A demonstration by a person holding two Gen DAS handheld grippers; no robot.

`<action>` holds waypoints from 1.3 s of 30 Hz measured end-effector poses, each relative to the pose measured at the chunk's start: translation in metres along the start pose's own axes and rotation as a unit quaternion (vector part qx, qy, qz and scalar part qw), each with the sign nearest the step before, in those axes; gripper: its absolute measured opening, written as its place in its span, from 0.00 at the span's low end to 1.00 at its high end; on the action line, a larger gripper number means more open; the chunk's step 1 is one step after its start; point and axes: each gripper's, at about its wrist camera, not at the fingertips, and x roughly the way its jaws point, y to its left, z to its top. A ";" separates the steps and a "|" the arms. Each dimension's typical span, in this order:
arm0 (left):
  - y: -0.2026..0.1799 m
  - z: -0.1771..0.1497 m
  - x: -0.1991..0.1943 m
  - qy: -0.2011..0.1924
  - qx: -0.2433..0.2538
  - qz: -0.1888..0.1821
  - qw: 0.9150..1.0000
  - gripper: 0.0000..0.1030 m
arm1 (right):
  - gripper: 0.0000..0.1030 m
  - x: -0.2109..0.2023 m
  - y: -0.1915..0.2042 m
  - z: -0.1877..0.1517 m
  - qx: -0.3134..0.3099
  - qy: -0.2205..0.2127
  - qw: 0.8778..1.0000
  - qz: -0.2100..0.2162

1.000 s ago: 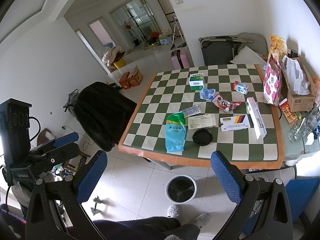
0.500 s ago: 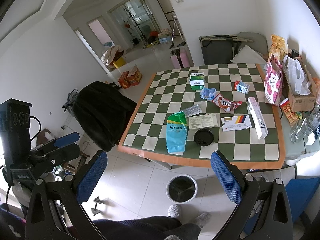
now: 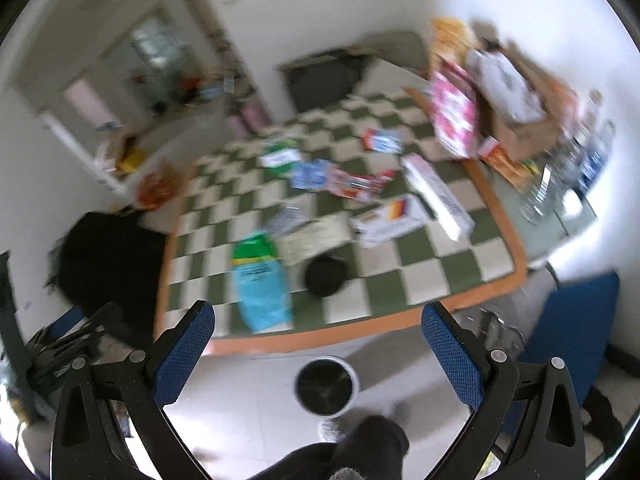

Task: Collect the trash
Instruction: 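Grasp the blue-green rice bag with the left tool while the right tool grasps the white toothpaste box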

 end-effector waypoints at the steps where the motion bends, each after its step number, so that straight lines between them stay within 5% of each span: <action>1: -0.002 0.004 0.016 0.007 -0.003 0.010 1.000 1.00 | 1.00 0.018 -0.015 0.011 0.009 0.009 1.000 -0.016; 9: -0.048 0.044 0.139 0.089 -0.022 0.074 0.993 1.00 | 1.00 0.175 -0.115 0.100 0.003 0.074 0.988 -0.136; 13: -0.071 0.053 0.194 0.142 -0.038 0.094 0.985 1.00 | 0.98 0.266 -0.157 0.138 -0.002 0.129 0.979 -0.158; 22: -0.090 0.049 0.260 0.215 -0.061 0.114 0.968 1.00 | 0.59 0.396 -0.193 0.169 -0.038 0.217 0.964 -0.151; 25: -0.086 0.047 0.262 0.224 -0.070 0.100 0.967 1.00 | 0.41 0.408 -0.195 0.169 -0.044 0.222 0.964 -0.137; 32: -0.044 0.023 0.250 0.242 -0.123 0.043 0.961 1.00 | 0.41 0.377 -0.183 0.172 -0.015 0.195 0.976 -0.097; 39: -0.038 0.010 0.291 0.277 -0.158 -0.012 0.948 1.00 | 0.40 0.379 -0.106 0.151 -0.062 0.203 0.975 -0.062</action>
